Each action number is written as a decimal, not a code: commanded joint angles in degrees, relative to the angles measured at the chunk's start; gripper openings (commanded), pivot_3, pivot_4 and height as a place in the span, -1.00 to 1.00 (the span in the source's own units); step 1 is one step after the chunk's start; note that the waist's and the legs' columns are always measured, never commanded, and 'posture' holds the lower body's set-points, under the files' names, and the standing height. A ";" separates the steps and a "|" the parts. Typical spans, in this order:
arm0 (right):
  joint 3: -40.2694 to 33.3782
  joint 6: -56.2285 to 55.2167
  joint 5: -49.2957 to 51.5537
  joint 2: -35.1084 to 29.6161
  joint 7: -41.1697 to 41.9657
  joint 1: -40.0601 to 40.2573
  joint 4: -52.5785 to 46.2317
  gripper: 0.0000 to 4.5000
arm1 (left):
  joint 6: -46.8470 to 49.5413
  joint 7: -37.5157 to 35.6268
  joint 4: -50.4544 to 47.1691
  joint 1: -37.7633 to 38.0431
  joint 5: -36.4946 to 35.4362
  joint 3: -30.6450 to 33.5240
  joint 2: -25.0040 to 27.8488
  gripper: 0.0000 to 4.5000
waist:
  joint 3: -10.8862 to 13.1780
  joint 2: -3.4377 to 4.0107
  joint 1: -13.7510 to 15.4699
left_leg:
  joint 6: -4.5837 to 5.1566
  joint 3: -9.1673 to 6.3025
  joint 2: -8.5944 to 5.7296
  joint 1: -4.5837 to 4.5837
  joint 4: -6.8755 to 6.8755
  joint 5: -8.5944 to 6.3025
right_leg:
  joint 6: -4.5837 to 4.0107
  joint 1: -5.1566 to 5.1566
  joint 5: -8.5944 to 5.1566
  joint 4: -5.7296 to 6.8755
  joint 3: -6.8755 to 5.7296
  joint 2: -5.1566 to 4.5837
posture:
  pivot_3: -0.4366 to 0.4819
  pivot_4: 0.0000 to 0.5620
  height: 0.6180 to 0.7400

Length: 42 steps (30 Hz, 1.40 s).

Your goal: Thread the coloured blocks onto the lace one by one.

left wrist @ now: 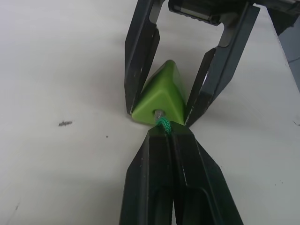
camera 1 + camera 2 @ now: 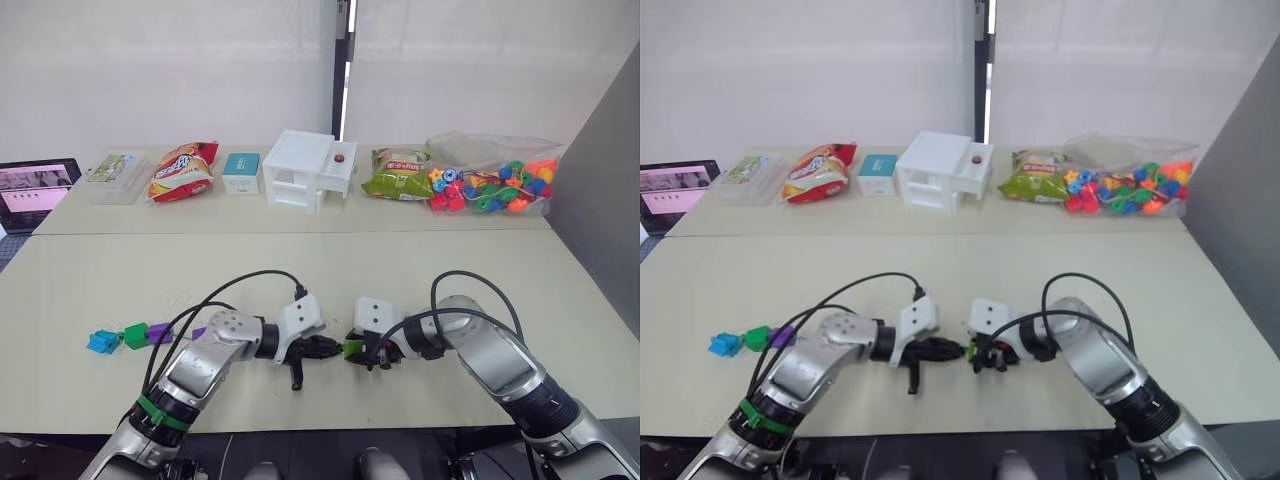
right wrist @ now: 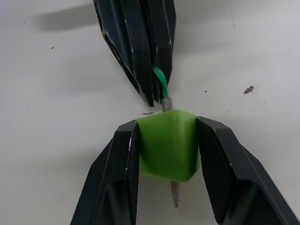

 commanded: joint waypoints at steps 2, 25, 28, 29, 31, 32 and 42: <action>2.47 1.42 0.44 -0.27 0.26 1.25 0.56 -0.42 | -2.06 -1.53 1.31 -1.45 1.52 -2.99 -0.72 -0.97 | 0.00 0.00 0.01 | 0.00 0.00 0.00 0.01 0.00 0.00 | 0.00 0.01 0.00 0.01 0.00 0.00 | -0.05 -0.47 1.00; 2.37 1.78 1.14 0.83 -2.14 1.49 0.06 -0.42 | -0.67 -1.42 -2.22 -0.93 1.11 2.37 4.73 0.40 | -0.01 -0.01 -0.26 | 0.00 0.00 0.02 0.01 0.00 0.00 | 0.00 -0.01 0.00 0.00 0.00 0.02 | -0.05 -0.47 1.00; 1.48 1.95 1.33 1.48 -3.48 2.13 -1.14 0.05 | -0.39 -1.85 -3.07 -1.71 0.95 2.23 4.64 0.42 | -0.01 -0.01 -0.31 | 0.00 0.00 0.03 0.01 0.00 0.00 | 0.00 -0.01 0.00 0.01 0.00 0.03 | -0.05 -0.47 1.00; 1.46 2.07 1.29 1.42 -3.61 2.32 -1.53 0.17 | -0.24 -2.31 -3.30 -1.86 0.69 2.16 4.71 0.42 | -0.01 0.00 -0.32 | 0.00 0.00 0.03 0.01 0.00 0.00 | 0.00 -0.03 0.00 0.01 0.00 0.04 | -0.05 -0.47 1.00; 1.11 2.44 1.67 1.63 -4.09 2.74 -2.20 0.49 | 0.21 -3.06 -3.77 -1.93 0.20 2.08 4.85 0.42 | 0.00 0.00 -0.24 | 0.00 0.00 0.03 0.00 0.00 0.00 | 0.00 -0.04 0.00 0.02 0.00 0.04 | -0.05 -0.47 1.00; 0.58 2.75 1.96 1.63 -4.50 3.04 -2.86 0.65 | 0.81 -3.45 -4.23 -2.22 -0.10 1.86 4.80 0.42 | -0.01 0.00 -0.22 | 0.00 0.00 0.02 -0.01 0.00 0.00 | 0.00 -0.04 0.00 0.02 0.00 0.03 | -0.05 -0.47 1.00; -10.78 4.87 8.42 -8.39 -2.84 10.05 -11.80 0.99 | 3.02 -3.62 -2.23 -9.59 3.70 -5.81 1.13 0.42 | 0.04 -0.03 1.24 | 0.00 0.01 -0.07 -0.19 0.06 0.00 | 0.04 -0.01 0.00 -0.23 0.00 -0.06 | -0.05 -0.47 1.00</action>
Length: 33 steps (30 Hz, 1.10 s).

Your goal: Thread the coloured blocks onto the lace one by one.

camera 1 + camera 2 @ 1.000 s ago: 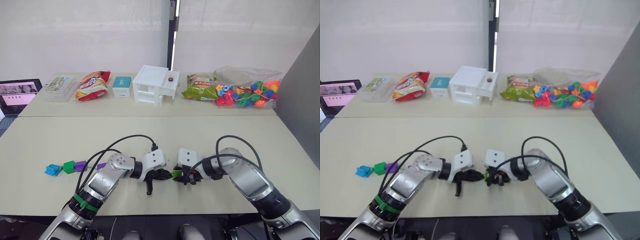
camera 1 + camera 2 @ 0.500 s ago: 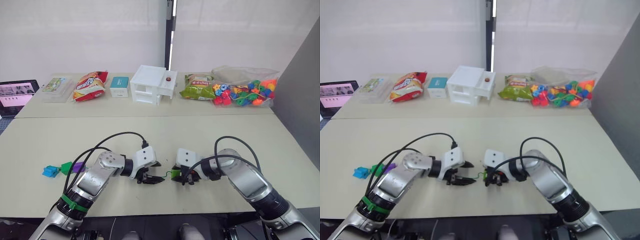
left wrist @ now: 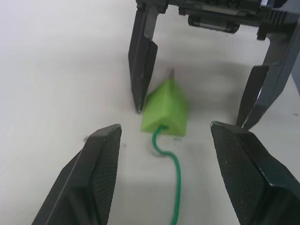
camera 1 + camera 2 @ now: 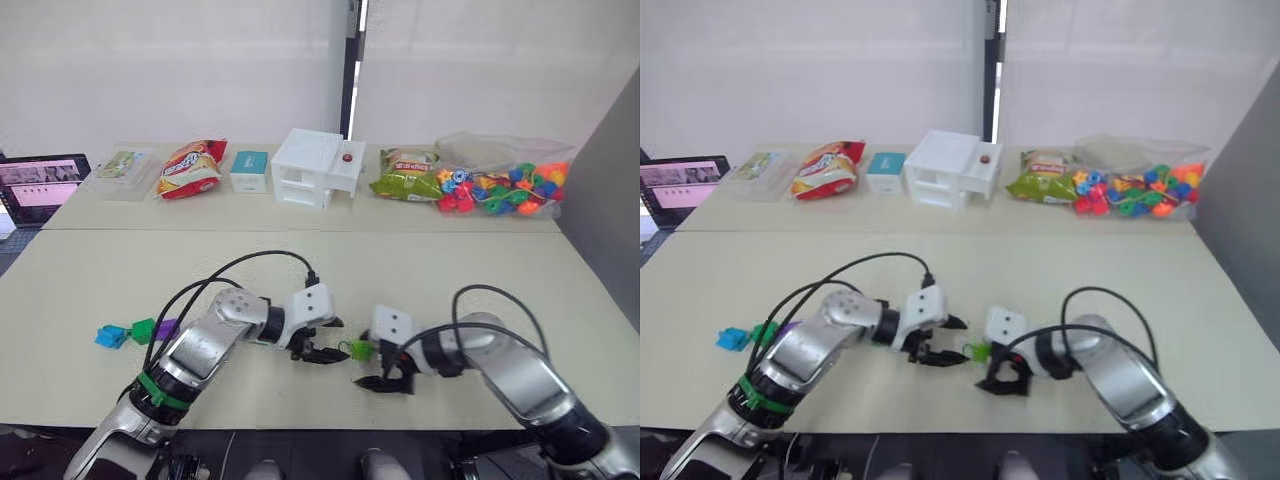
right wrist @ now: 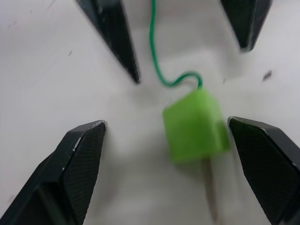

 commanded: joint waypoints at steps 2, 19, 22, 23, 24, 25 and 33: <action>-4.49 0.32 2.74 -3.45 0.14 1.76 -3.33 0.99 | 0.30 -0.35 1.43 -2.41 2.05 -3.60 -1.09 0.42 | 0.01 -0.01 -0.08 | 0.00 0.01 0.02 0.00 -0.02 0.00 | 0.00 -0.02 0.00 -0.07 0.00 0.04 | -0.05 -0.47 1.00; -1.74 -0.73 2.66 -3.84 -3.44 0.61 -0.90 1.00 | -3.90 -1.28 8.27 -3.93 8.57 -10.03 -4.17 -0.09 | 0.01 -0.03 0.36 | 0.00 0.05 0.04 0.02 0.03 0.00 | 0.00 0.04 0.00 -0.10 0.01 0.06 | -0.05 -0.47 1.00; -1.14 -1.14 2.49 -3.65 -3.73 0.28 0.06 1.00 | -4.18 -1.72 7.82 -3.37 8.47 -10.06 -3.89 -0.42 | 0.01 -0.02 0.30 | 0.00 0.04 0.05 0.04 0.02 0.00 | 0.00 0.04 0.00 -0.08 0.02 0.06 | -0.05 -0.47 1.00; -1.01 -1.28 2.54 -3.64 -3.71 0.16 0.33 1.00 | -4.30 -1.97 7.78 -3.30 8.42 -9.98 -3.80 -0.42 | 0.01 -0.02 0.27 | 0.00 0.05 0.05 0.04 0.02 0.00 | 0.00 0.04 0.00 -0.08 0.01 0.06 | -0.05 -0.47 1.00; -0.90 -1.40 2.59 -3.65 -3.71 0.07 0.51 1.00 | -4.40 -2.17 7.75 -3.25 8.40 -9.91 -3.74 -0.42 | 0.01 -0.02 0.25 | 0.00 0.04 0.05 0.05 0.02 0.00 | 0.00 0.04 0.00 -0.07 0.01 0.06 | -0.05 -0.47 1.00; -0.73 -1.60 2.57 -3.59 -3.71 -0.11 0.92 1.00 | -4.54 -2.29 7.84 -3.24 8.41 -9.78 -3.67 -0.42 | 0.01 -0.02 0.23 | 0.00 0.05 0.05 0.06 0.01 0.00 | 0.00 0.04 0.00 -0.06 0.01 0.06 | -0.05 -0.47 1.00; 1.80 -4.27 1.59 -2.68 -3.00 -2.47 5.18 -0.09 | -5.12 -2.85 8.18 -3.28 8.58 -9.47 -3.85 -0.42 | 0.01 -0.02 0.09 | 0.00 0.04 0.06 0.10 0.01 0.00 | 0.00 0.08 0.00 -0.06 0.02 0.07 | -0.05 -0.47 1.00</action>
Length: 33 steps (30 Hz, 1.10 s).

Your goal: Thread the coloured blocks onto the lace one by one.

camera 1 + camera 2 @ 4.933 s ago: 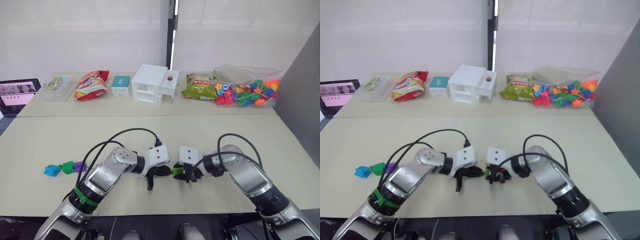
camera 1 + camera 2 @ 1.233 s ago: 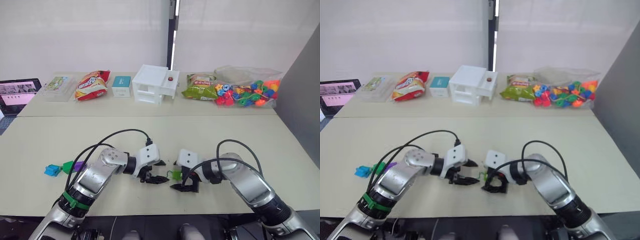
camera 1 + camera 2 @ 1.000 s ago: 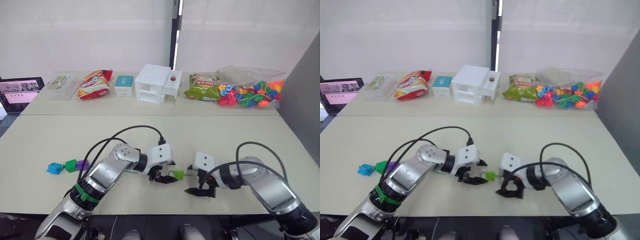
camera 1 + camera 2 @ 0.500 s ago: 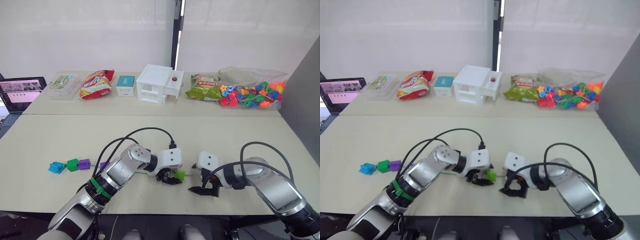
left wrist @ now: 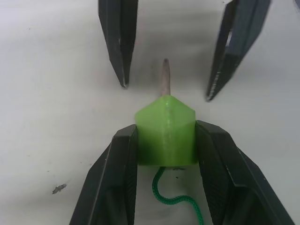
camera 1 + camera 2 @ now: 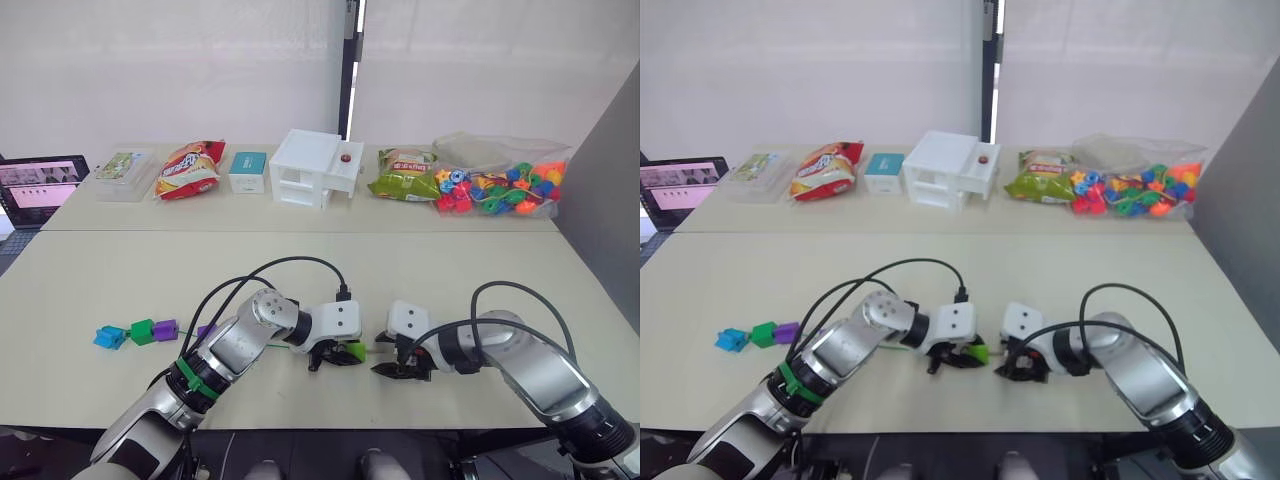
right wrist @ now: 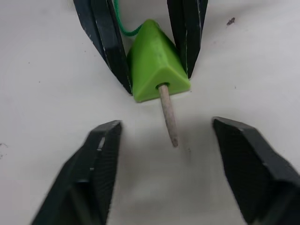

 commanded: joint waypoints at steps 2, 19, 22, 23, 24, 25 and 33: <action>1.24 -1.68 -1.35 0.39 0.01 -1.10 1.72 -0.43 | 0.26 -1.70 0.17 1.13 0.32 -1.50 0.14 -0.42 | 0.00 0.00 0.00 | 0.00 0.00 0.00 0.01 0.00 0.00 | 0.00 0.01 0.00 0.00 0.00 0.00 | -0.05 -0.47 1.00; 0.56 -4.74 -1.35 -4.57 2.89 -1.44 0.09 -1.00 | -4.94 -9.15 -2.54 8.40 -1.53 7.59 19.49 -0.42 | -0.01 0.01 -1.69 | 0.01 -0.01 0.10 0.12 -0.06 0.00 | -0.01 -0.09 -0.01 0.27 0.00 0.08 | -0.05 -0.47 1.00; 0.19 -4.94 -1.38 -4.91 3.18 -1.18 -0.11 -1.00 | -9.11 -11.82 -0.05 11.75 -2.04 11.11 26.21 -0.42 | -0.01 0.01 -1.78 | 0.00 0.01 0.11 0.12 -0.06 0.00 | -0.01 -0.09 -0.01 0.26 0.00 0.08 | -0.05 -0.47 1.00; 0.02 -5.08 -1.36 -5.07 3.29 -1.04 -0.13 -1.00 | -11.51 -12.32 1.49 12.56 -1.74 12.05 27.98 -0.42 | -0.01 0.02 -1.82 | 0.01 0.01 0.11 0.13 -0.06 0.00 | -0.01 -0.10 -0.01 0.28 0.00 0.08 | -0.05 -0.47 1.00; -0.13 -5.20 -1.33 -5.22 3.38 -0.89 -0.17 -1.00 | -13.17 -12.54 2.44 13.00 -1.50 12.57 28.85 -0.42 | -0.01 0.03 -1.80 | 0.01 0.01 0.11 0.14 -0.07 0.00 | -0.01 -0.10 -0.01 0.29 0.00 0.08 | -0.05 -0.47 1.00; -0.35 -5.36 -1.30 -5.51 3.55 -0.70 -0.15 -1.00 | -13.89 -12.92 3.23 13.43 -1.56 13.24 29.81 -0.42 | -0.02 0.05 -1.77 | 0.01 0.01 0.12 0.14 -0.07 0.00 | -0.01 -0.10 -0.01 0.28 0.00 0.08 | -0.05 -0.47 1.00; -3.98 -6.18 -0.58 -9.01 4.58 1.53 0.35 -1.00 | -18.88 -14.15 8.00 17.59 -2.71 19.17 34.60 -0.42 | -0.02 0.10 -1.99 | 0.02 0.07 0.14 0.15 -0.11 -0.01 | -0.03 -0.14 -0.02 0.30 0.00 0.09 | -0.05 -0.47 1.00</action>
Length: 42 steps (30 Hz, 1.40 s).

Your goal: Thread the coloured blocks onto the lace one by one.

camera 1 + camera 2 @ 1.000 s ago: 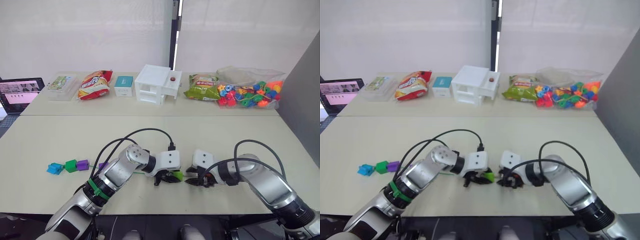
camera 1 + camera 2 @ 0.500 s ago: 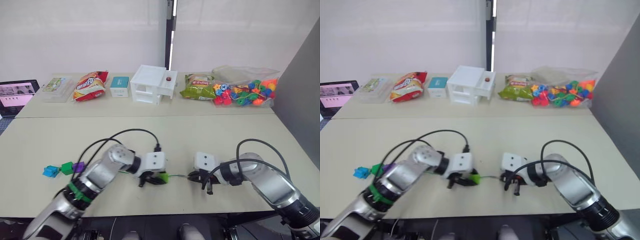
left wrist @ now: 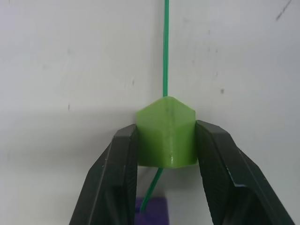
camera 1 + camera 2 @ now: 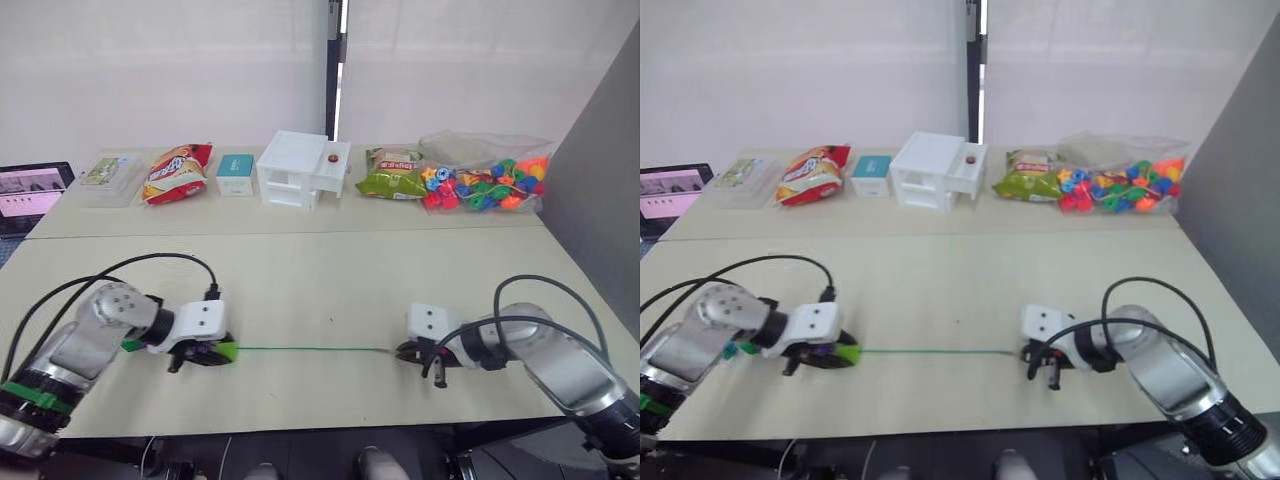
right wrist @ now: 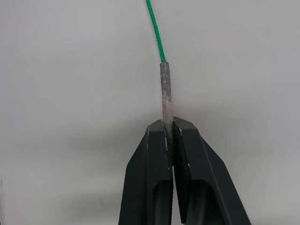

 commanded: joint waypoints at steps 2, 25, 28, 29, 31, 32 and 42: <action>-1.92 -0.26 0.83 0.33 0.25 -0.30 -1.34 -1.00 | -0.68 0.01 3.45 2.10 2.33 -0.18 0.35 -0.42 | 0.00 0.00 -0.08 | 0.00 0.02 0.00 -0.01 0.01 0.00 | 0.00 0.00 0.00 -0.01 0.00 0.00 | -0.05 -0.47 1.00; 1.66 5.10 0.49 8.36 -4.60 -2.53 -4.09 -1.00 | 12.03 -13.21 -3.30 -13.55 1.81 -1.66 3.90 0.99 | 0.22 -0.12 0.58 | 0.03 -0.01 -0.06 -0.26 0.04 -0.02 | 0.00 -0.15 0.00 0.01 -0.02 -0.04 | -0.05 -0.47 1.00; 1.94 5.25 0.45 8.72 -4.94 -2.72 -4.08 -1.00 | 15.90 -15.44 -7.93 -16.31 2.58 -4.80 7.70 0.99 | 0.28 -0.22 0.56 | 0.02 -0.04 -0.06 -0.35 0.09 -0.02 | 0.01 -0.17 0.00 -0.01 -0.02 -0.04 | -0.05 -0.47 1.00; 2.06 5.18 0.40 8.82 -5.06 -2.59 -4.13 -1.00 | 14.54 -15.44 -10.05 -16.92 5.74 -6.88 9.79 0.99 | 0.28 -0.22 0.53 | 0.02 -0.03 -0.06 -0.33 0.08 -0.02 | 0.01 -0.17 0.00 -0.02 -0.02 -0.04 | -0.05 -0.47 1.00; 2.45 5.25 0.29 9.30 -5.50 -2.60 -4.10 -1.00 | 14.13 -15.44 -13.37 -19.47 7.49 -12.31 13.62 0.99 | 0.30 -0.21 0.31 | 0.05 -0.01 -0.06 -0.26 0.02 -0.03 | 0.01 -0.17 0.00 -0.02 0.00 -0.03 | -0.05 -0.47 1.00; 2.60 5.32 0.28 9.43 -5.67 -2.54 -4.21 -1.00 | 16.41 -15.44 -14.69 -21.40 5.99 -14.81 14.49 0.99 | 0.30 -0.21 0.34 | 0.05 -0.01 -0.05 -0.25 0.01 -0.03 | 0.01 -0.17 0.00 0.00 0.00 -0.02 | -0.05 -0.47 1.00; 3.24 7.51 0.79 11.33 -7.90 -2.66 -5.68 -1.00 | 25.85 -15.43 -16.20 -30.95 12.74 -29.09 7.62 0.99 | 0.31 -0.22 0.66 | 0.06 -0.03 -0.06 -0.31 0.12 -0.03 | 0.03 -0.13 -0.01 0.00 0.00 -0.01 | -0.05 -0.47 1.00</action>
